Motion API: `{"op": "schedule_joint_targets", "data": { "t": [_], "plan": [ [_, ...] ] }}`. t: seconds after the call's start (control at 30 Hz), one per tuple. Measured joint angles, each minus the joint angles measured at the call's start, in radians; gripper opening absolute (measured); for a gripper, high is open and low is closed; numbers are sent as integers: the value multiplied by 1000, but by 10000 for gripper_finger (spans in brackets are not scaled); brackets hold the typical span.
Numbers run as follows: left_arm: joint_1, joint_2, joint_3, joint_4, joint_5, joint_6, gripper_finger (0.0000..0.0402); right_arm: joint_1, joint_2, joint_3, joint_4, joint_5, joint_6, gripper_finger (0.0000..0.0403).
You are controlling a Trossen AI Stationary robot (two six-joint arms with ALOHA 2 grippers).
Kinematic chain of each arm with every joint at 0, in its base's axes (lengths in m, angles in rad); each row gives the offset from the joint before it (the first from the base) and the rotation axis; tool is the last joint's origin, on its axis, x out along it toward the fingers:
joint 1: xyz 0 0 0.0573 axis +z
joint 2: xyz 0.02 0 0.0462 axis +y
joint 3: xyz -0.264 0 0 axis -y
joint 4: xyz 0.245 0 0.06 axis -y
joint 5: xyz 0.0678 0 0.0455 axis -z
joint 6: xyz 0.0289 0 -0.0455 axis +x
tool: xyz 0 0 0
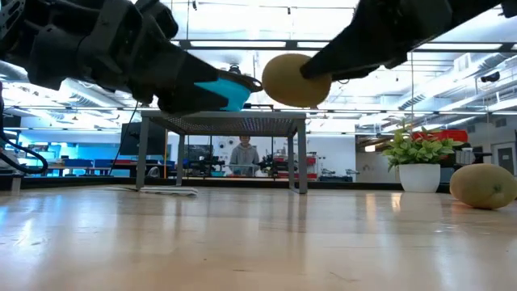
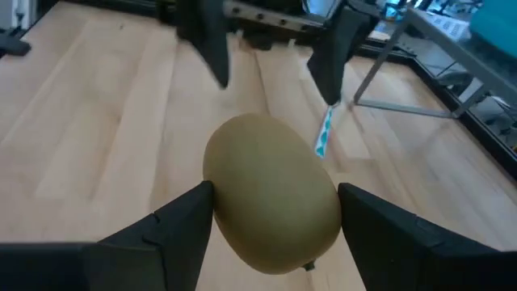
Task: Pick & Place Fruit
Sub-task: Put the left green kiwi into the blue strainer bowl
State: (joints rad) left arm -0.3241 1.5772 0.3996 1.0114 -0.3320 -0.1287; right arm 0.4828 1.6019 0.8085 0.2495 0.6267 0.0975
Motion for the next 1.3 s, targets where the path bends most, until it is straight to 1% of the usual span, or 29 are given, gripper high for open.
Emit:
{"op": "schedule_joint_targets", "data": {
  "t": [0.13, 0.2, 0.33, 0.4, 0.47, 0.57, 0.7, 0.8, 1.07, 1.13, 1.3],
  "plan": [
    [-47, 55, 47, -4, -126, 156, 391, -15, 5, 1, 59, -5, 1, 261],
    [-65, 97, 79, -4, -188, 216, 391, -24, 9, 1, 55, -4, 2, 261],
    [-87, 159, 127, -4, -267, 294, 391, -45, 10, 0, 53, 0, 23, 261],
    [-95, 174, 142, -5, -285, 343, 391, -52, 10, 0, 53, -15, 39, 261],
    [-97, 184, 151, -4, -282, 377, 391, -61, 10, 0, 49, -60, 56, 261],
    [-97, 192, 156, -6, -283, 395, 391, -70, 10, 0, 48, -103, 71, 261],
    [-96, 192, 156, -8, -285, 396, 391, -77, 10, 0, 47, -113, 96, 261],
    [-96, 192, 156, -9, -308, 397, 391, -81, 10, 0, 60, -113, 103, 261],
    [-120, 190, 155, -10, -408, 450, 391, -110, 88, 0, 225, -116, 96, 261],
    [-134, 190, 155, -8, -436, 470, 391, -119, 106, 0, 261, -139, 88, 261],
    [-153, 190, 155, -7, -442, 486, 391, -134, 116, 0, 302, -192, 86, 261]
  ]
}}
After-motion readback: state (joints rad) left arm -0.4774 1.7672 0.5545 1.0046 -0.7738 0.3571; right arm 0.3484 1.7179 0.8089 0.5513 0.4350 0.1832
